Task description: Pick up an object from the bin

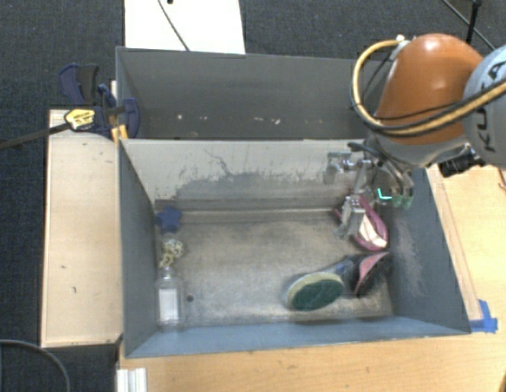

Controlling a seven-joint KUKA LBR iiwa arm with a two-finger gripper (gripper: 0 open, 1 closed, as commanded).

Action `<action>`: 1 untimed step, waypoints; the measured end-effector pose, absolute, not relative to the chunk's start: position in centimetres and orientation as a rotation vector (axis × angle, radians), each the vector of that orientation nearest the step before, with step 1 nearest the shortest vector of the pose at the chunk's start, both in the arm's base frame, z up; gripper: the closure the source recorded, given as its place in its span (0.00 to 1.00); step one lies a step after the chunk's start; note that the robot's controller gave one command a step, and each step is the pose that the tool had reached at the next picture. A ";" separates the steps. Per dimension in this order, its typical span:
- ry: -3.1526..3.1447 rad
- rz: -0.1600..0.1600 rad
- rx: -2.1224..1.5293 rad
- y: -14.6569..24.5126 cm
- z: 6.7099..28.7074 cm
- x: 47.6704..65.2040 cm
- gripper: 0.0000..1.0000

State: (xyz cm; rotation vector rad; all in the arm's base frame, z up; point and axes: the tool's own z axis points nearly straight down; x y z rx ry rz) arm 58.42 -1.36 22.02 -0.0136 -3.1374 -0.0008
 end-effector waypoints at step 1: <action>-3.124 -0.002 0.251 -5.7 9.1 51.4 0.00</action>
Offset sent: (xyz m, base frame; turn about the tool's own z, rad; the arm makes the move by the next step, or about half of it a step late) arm -0.0674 -0.0420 -0.1258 -0.1717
